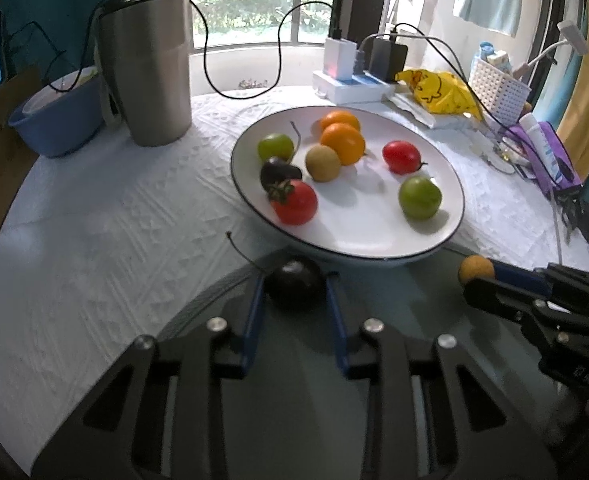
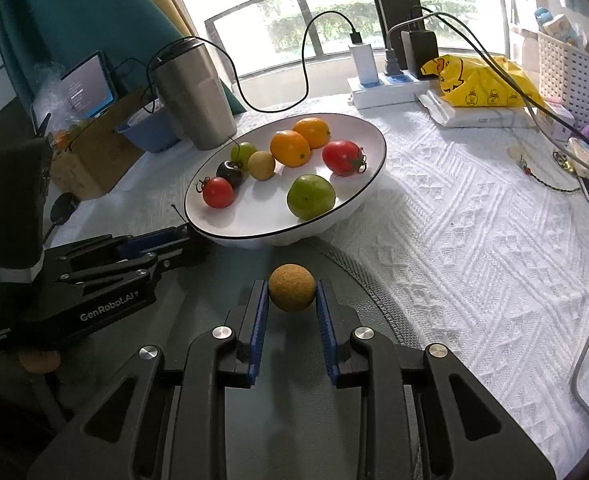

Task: Organize fruits
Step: 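Grasp the dark plum with the left gripper while the right gripper lifts its fruit, then carry the dark plum and yellow fruit in both grippers over the bowl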

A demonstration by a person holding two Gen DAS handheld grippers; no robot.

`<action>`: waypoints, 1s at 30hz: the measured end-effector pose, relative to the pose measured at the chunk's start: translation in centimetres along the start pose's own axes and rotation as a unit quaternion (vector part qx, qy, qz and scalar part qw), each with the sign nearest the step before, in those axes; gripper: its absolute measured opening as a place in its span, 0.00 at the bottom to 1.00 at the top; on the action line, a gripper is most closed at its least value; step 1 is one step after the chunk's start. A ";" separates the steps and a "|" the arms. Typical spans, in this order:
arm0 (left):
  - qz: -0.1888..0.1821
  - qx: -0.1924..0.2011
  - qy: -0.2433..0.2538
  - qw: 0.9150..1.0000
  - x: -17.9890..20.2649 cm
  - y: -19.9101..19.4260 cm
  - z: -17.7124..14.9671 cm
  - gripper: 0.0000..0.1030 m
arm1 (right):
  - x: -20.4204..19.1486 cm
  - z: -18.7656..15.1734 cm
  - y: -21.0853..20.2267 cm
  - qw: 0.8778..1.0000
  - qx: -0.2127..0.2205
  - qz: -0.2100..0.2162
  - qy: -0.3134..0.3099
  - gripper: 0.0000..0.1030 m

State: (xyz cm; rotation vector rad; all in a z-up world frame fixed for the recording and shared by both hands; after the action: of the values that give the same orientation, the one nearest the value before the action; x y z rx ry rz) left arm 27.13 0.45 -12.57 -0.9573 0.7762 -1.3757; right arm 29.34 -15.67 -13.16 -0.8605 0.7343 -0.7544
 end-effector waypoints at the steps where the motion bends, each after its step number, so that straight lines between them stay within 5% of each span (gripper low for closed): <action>1: -0.002 0.003 0.000 1.000 0.0 -0.3 -0.1 0.30 | -0.1 0.0 -0.1 1.000 0.001 -0.002 -0.001 0.26; 19: -0.029 0.061 0.013 0.998 0.1 -5.2 -1.3 0.30 | -2.3 -0.3 -2.3 0.999 0.022 -0.017 -0.017 0.26; 30: -0.041 0.066 0.030 0.997 1.2 -4.8 -0.1 0.30 | -1.9 0.9 -3.1 0.999 0.033 -0.022 -0.018 0.26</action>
State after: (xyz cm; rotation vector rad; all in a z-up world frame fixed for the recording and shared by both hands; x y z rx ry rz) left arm 25.05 -0.53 -8.19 -0.8561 0.6870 -1.5140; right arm 28.20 -15.17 -9.65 -0.8299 0.6570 -0.7958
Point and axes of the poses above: each gripper's, at about its wrist camera, not at the fingertips, and y roughly the way its jaws point, x to its right, z to its top, the point moved 1 cm from there along y, roughly the way its jaws point, and after that the axes turned 14 degrees about -x, right-handed, at the moved point
